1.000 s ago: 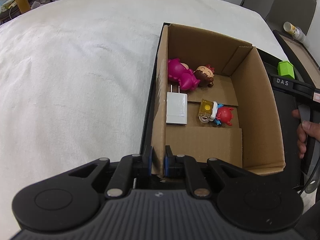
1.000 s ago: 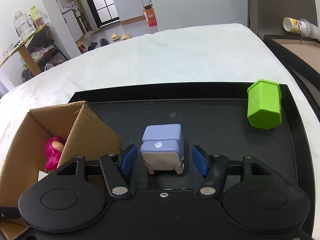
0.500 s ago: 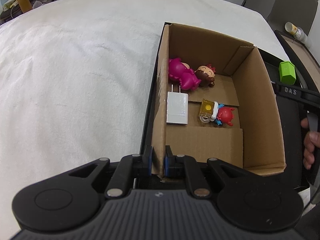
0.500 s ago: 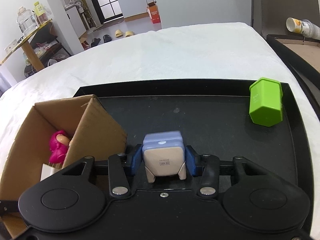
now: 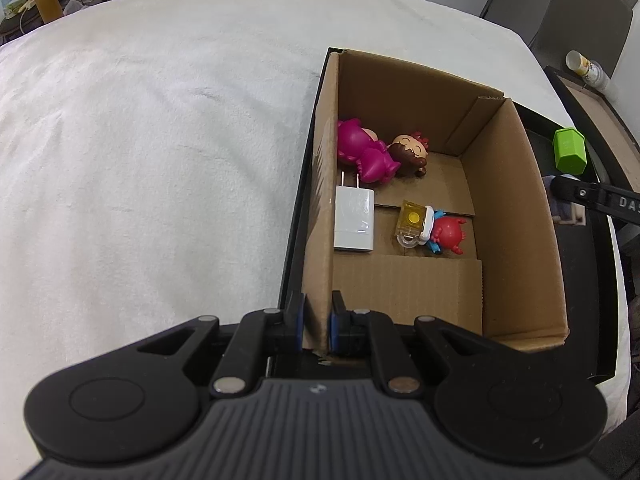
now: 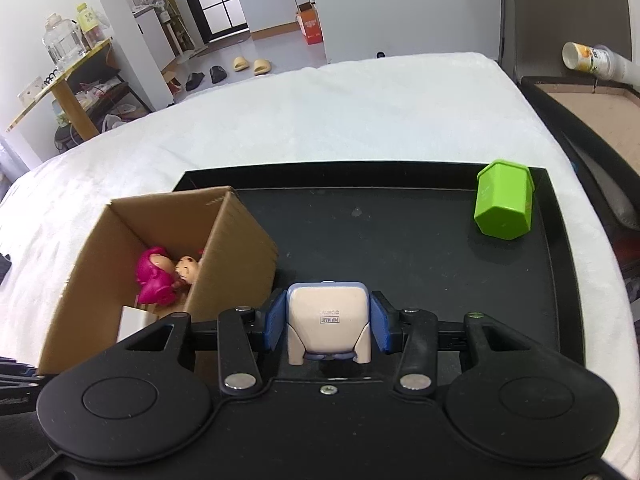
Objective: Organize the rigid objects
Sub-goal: 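Carry the lavender cube robot with the right tool over the box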
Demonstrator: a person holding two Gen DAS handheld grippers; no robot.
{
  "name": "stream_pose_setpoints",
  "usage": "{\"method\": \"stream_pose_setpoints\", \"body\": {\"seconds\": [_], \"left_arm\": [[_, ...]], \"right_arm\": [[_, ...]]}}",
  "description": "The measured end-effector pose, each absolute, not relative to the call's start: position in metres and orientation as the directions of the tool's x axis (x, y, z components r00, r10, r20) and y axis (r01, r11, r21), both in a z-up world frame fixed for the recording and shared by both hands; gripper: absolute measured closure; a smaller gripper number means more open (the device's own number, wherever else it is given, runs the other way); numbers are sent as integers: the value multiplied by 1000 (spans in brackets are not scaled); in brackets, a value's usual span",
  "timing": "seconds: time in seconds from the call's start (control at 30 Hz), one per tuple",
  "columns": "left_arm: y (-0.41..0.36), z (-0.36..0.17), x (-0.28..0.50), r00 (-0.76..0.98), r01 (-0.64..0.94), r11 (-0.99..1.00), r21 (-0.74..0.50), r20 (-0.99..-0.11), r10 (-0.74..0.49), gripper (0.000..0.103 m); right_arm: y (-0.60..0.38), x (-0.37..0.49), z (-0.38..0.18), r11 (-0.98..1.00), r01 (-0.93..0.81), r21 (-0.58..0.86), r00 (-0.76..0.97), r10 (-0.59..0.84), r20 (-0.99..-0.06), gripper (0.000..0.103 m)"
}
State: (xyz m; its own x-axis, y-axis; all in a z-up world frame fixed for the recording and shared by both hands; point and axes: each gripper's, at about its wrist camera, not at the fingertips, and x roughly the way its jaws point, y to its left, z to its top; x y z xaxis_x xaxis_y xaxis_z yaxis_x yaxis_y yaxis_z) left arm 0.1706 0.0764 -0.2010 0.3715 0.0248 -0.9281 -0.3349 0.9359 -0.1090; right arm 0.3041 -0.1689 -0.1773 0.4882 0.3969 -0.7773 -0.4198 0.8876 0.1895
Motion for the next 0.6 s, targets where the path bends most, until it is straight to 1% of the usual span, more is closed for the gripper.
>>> {"method": "stream_pose_setpoints", "body": {"seconds": [0.6], "left_arm": [[84,-201,166,392,-326,932,-158,-920,-19,91]], "right_arm": [[-137,290,-113,876,-462,139,541,403,-738,60]]}}
